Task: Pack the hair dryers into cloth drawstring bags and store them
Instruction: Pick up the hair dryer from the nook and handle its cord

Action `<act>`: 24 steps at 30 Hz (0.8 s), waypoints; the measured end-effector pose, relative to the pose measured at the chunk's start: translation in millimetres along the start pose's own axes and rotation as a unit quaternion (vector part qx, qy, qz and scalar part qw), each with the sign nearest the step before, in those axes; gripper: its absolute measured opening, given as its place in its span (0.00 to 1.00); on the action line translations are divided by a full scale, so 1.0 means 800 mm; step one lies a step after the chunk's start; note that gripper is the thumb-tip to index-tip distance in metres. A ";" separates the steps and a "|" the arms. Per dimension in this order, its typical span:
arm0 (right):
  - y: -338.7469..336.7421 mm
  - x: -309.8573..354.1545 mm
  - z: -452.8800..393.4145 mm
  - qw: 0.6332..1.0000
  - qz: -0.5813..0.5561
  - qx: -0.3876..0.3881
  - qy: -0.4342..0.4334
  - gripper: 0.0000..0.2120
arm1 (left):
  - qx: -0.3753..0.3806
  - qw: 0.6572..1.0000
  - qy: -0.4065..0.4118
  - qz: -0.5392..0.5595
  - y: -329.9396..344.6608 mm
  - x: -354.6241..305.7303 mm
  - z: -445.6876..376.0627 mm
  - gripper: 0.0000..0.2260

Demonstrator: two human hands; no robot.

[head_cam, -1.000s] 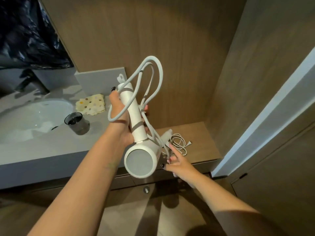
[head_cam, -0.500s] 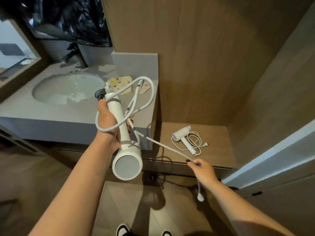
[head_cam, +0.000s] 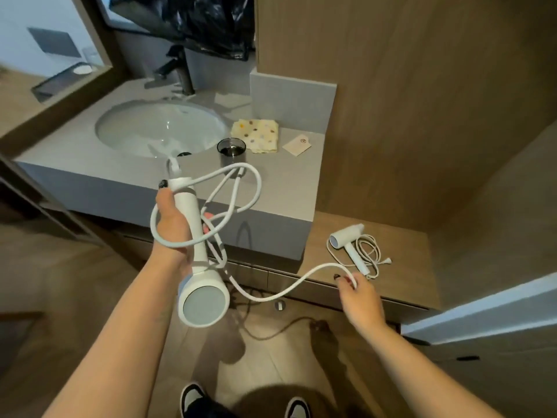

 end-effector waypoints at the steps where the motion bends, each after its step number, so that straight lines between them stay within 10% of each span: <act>1: 0.013 0.035 0.009 0.999 0.021 0.005 -0.032 0.07 | 0.014 1.000 -0.002 -0.012 -0.007 -0.004 -0.002 0.26; 14: 0.172 0.494 0.161 0.904 -0.065 0.125 -0.404 0.12 | -0.038 0.990 0.049 -0.124 -0.211 -0.135 -0.105 0.30; 24: 0.306 0.690 0.172 0.864 -0.189 0.178 -0.433 0.06 | -0.022 0.973 0.095 -0.208 -0.317 -0.237 -0.163 0.25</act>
Point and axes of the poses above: each hand's wrist, its own z-axis away from the middle knuckle, its own y-axis out of the palm, x = y × z, the point moved 9 cm from there along -z, towards the middle knuckle, and after that the axes turned 6 degrees about z, right-handed, at the moved point
